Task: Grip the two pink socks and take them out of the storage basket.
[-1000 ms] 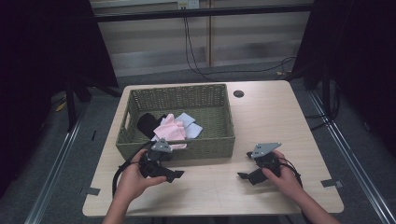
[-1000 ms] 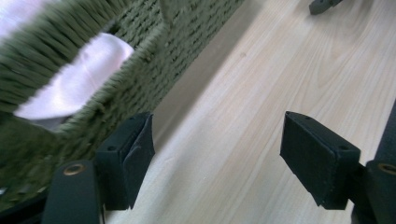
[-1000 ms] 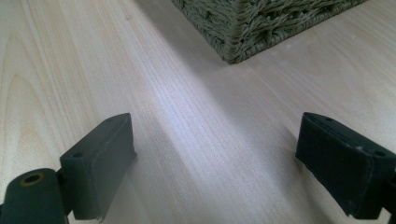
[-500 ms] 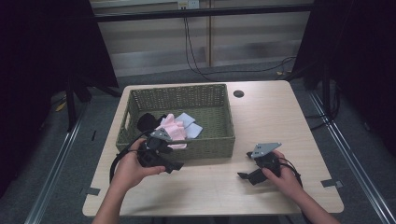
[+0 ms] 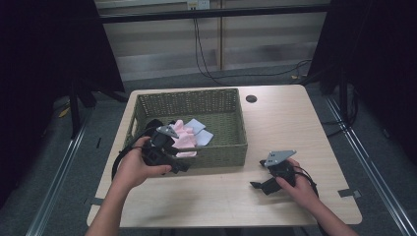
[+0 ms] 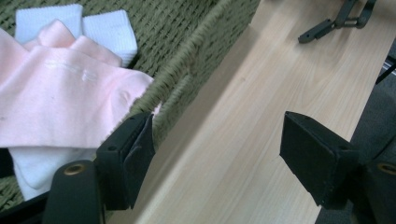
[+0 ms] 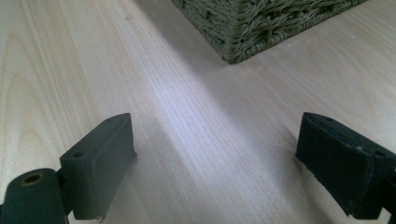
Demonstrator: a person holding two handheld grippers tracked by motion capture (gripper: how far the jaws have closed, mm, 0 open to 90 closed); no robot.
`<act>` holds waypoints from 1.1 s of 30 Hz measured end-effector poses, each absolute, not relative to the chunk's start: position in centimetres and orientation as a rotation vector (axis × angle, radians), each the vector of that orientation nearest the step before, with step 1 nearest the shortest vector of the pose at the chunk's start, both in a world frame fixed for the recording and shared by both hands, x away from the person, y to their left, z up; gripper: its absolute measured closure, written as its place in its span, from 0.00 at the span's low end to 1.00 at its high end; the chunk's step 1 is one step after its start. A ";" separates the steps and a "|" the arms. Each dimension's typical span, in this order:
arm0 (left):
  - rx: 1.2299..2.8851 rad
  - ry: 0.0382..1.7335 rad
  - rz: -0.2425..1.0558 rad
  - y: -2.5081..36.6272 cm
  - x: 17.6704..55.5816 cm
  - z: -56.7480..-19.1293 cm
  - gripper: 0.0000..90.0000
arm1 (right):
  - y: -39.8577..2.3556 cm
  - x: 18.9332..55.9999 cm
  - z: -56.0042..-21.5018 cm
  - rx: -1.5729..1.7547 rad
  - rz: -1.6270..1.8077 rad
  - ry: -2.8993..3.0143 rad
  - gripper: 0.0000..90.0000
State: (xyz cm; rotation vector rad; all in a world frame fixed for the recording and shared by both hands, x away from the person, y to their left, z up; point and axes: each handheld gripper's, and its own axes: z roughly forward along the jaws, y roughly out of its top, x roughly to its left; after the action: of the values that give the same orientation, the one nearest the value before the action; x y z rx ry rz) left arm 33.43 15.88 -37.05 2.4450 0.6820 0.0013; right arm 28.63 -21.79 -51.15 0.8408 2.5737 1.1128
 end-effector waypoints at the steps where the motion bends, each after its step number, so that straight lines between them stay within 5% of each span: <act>1: 2.431 0.703 -0.001 15.8 33.5 -36.9 0.29 | -21.8 28.6 -51.1 0.841 1.113 2.574 0.12; 33: 2.455 0.872 0.051 16.3 40.1 -34.9 0.31 | -21.8 28.6 -51.1 0.844 1.115 2.573 0.12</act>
State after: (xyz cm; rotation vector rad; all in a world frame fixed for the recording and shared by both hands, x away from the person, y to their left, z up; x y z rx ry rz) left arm 40.09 16.25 -34.93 2.4546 0.8722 0.0510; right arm 28.62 -21.78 -51.15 0.8441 2.5727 1.1152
